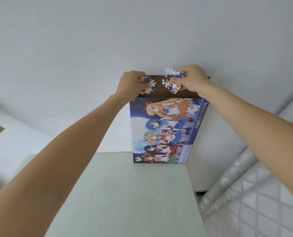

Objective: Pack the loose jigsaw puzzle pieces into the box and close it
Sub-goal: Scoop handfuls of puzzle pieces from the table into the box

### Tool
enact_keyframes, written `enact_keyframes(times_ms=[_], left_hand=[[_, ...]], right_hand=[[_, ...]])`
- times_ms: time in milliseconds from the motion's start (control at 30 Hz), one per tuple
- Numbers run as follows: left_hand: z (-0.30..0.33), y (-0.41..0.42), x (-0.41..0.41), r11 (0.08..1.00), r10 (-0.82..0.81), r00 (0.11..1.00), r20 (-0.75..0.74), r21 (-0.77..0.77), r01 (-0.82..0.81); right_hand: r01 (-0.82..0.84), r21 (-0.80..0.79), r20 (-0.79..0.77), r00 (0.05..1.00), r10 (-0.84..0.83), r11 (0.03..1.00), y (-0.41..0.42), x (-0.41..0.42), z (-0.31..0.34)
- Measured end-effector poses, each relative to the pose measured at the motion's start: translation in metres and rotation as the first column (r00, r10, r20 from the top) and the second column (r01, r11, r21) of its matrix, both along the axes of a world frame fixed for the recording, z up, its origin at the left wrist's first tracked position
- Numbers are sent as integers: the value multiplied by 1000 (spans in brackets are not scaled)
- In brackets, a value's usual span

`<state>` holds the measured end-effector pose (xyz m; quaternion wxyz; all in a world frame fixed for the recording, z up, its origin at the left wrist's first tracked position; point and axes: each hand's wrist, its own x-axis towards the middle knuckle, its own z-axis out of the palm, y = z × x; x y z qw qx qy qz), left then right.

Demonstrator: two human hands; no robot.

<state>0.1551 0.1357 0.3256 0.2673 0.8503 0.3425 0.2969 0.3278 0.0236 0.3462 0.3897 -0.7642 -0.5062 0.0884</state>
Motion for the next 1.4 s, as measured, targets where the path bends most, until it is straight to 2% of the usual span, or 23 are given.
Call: enact_keyframes(times_ms=[67,133,200,267,367,500,633,733,800,867,967,1033,1133,1233,1300,1400], left_hand=[[-6,4,4,992,28,996,-79,126,-18],[-13,5,6,972,21,988,-153,234,16],[-18,7,7,957,3,973,-230,283,64],[-19,9,5,954,7,960,-281,291,79],[-18,8,1,956,22,962,-271,289,59],[-16,5,-3,948,34,961,-275,314,57],[-9,4,-2,969,-27,973,-228,234,82],[-4,2,-1,967,-42,974,-222,236,95],[-6,1,-2,949,-50,970,-239,291,121],[-12,-2,-7,901,-33,974,-223,416,126],[-27,-9,-22,735,-47,995,-90,672,95],[-38,-15,-31,676,-67,997,-42,733,77],[-45,-15,-37,747,-5,983,-185,653,127],[-46,-14,-41,788,13,966,-258,598,149],[-47,-21,-49,788,-9,979,-204,601,133],[-56,-46,-76,810,14,999,-44,586,14]], right_hand=[[-57,62,359,933,31,996,1,0,-7],[-157,27,567,815,114,987,-1,-1,-13],[-191,-39,676,718,167,981,1,0,-21],[-184,-99,714,672,199,978,1,-2,-24],[-167,-158,700,677,230,973,2,-8,-24],[-196,-172,615,744,261,965,7,-12,-23],[-215,-211,517,803,296,954,12,-11,-23],[-246,-201,455,834,312,948,14,-11,-21],[-242,-181,444,845,299,953,13,-11,-21],[-250,-103,431,861,270,963,7,-15,-23],[-276,65,457,862,217,959,1,-27,-31],[-251,57,466,862,197,966,0,-31,-37],[-188,13,451,878,162,982,4,-29,-40],[-195,60,436,888,150,979,-1,-33,-37],[-241,116,448,879,165,964,-17,-46,-37],[-310,233,469,866,172,922,-55,-77,-53]])
